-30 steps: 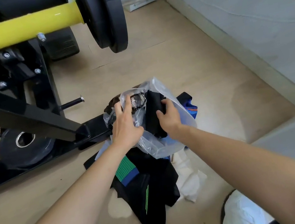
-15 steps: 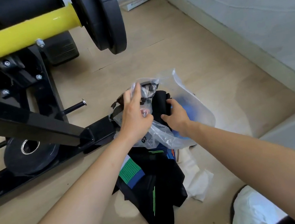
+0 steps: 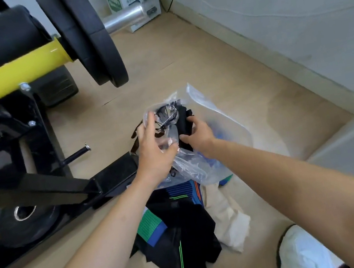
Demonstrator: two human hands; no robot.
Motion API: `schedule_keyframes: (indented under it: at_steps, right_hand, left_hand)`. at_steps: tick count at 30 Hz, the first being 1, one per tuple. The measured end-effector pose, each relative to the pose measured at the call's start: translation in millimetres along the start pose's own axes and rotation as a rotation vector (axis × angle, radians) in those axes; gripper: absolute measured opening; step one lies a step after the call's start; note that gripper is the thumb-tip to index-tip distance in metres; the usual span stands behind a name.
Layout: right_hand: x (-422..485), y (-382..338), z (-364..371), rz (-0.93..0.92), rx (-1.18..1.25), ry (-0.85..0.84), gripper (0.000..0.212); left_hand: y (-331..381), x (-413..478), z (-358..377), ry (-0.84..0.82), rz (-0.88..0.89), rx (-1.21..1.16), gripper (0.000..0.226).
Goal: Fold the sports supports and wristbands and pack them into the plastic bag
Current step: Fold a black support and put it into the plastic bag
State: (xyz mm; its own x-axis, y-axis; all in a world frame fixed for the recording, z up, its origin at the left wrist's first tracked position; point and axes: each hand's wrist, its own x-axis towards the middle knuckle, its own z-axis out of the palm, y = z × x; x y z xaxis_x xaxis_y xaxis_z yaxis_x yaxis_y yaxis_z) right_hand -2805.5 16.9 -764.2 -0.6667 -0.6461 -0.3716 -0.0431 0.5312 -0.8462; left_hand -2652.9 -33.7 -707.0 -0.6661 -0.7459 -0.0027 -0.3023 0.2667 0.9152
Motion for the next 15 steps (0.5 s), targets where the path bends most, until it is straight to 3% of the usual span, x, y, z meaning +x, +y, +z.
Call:
schedule_keyframes:
  at_steps: [4, 11, 13, 15]
  right_hand:
    - [-4, 5, 22, 0.025, -0.316, -0.289, 0.069]
    - [-31, -28, -13, -0.159, -0.483, -0.294, 0.058]
    - [-45, -36, -32, -0.332, -0.646, -0.270, 0.043]
    - [-60, -44, -52, -0.680, -0.782, -0.121, 0.026]
  left_hand:
    - [-12, -7, -21, 0.043, 0.010, 0.160, 0.089]
    - [-20, -5, -16, 0.014, 0.011, 0.213, 0.095]
    - [-18, -6, -16, 0.027, 0.015, 0.192, 0.095]
    - [-16, -6, -17, 0.040, 0.004, 0.179, 0.096]
